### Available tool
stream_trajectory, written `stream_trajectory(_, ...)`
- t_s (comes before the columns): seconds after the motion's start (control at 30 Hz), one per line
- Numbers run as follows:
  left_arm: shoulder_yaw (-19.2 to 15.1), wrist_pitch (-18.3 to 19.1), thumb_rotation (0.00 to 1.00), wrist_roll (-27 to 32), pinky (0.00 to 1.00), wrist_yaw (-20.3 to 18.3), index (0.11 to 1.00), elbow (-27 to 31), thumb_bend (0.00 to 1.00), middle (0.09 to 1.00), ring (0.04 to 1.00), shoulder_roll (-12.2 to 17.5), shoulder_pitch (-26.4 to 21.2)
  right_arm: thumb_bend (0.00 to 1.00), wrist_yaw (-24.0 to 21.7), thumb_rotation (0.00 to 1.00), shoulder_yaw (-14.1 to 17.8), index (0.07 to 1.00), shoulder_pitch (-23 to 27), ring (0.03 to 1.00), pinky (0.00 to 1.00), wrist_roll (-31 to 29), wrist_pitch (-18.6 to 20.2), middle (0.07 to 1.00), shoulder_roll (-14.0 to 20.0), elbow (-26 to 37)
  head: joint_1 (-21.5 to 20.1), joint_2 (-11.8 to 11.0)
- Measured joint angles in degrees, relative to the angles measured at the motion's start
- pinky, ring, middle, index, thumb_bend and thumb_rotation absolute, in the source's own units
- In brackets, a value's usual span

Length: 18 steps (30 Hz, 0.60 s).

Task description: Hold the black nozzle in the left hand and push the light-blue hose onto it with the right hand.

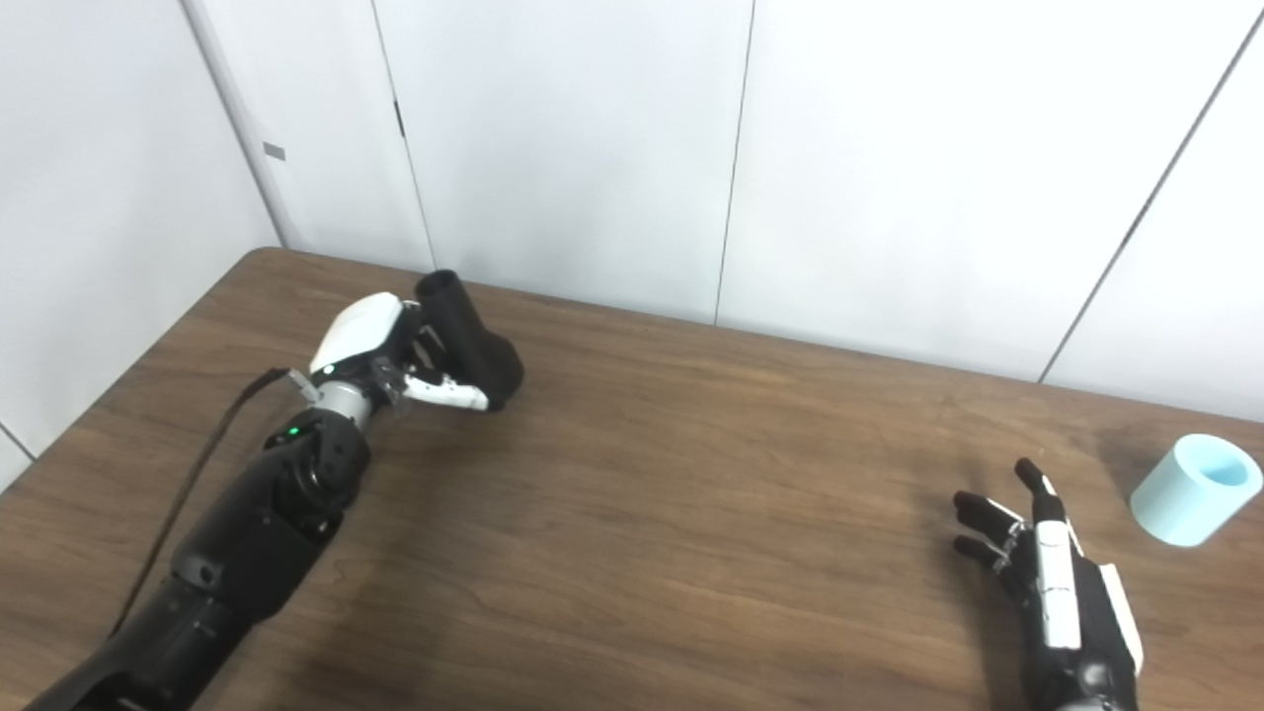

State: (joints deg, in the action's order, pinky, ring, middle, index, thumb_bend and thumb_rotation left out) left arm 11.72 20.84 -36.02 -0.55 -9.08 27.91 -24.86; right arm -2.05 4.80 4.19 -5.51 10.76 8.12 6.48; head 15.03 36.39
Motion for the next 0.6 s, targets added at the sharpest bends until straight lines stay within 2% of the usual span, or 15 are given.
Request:
stream_trajectory(0.2,1.6,-1.2,0.00,-2.3,0.39,-0.5,0.472,6.9,0.50,0.508,0.431,-1.1,1.6,0.42,0.1,1.00,-0.1,0.933,0.0,0.789,0.69,0.1,0.0,0.743,-0.4,0.0,-2.3,0.7)
stream_trajectory(0.27,2.5,-1.4,0.00,-2.7,0.43,-1.0,0.464,8.7,0.50,0.505,0.468,-1.9,2.6,0.44,0.1,1.00,-0.1,0.935,0.0,0.792,0.70,0.1,0.0,0.745,-0.6,0.0,-2.5,0.8)
stream_trajectory(0.43,4.5,-1.3,0.00,-3.4,0.46,-5.0,0.457,14.0,0.50,0.497,0.506,-3.7,5.3,0.45,0.1,1.00,-0.7,0.934,0.0,0.792,0.71,0.4,0.1,0.745,-0.6,0.3,-4.7,1.7)
stream_trajectory(0.6,5.8,-1.2,0.00,-4.9,0.45,-7.7,0.483,18.9,0.50,0.475,0.480,-6.0,6.0,0.43,0.1,1.00,-1.6,0.928,-0.1,0.789,0.67,2.2,0.2,0.735,-0.6,0.8,-7.0,2.5)
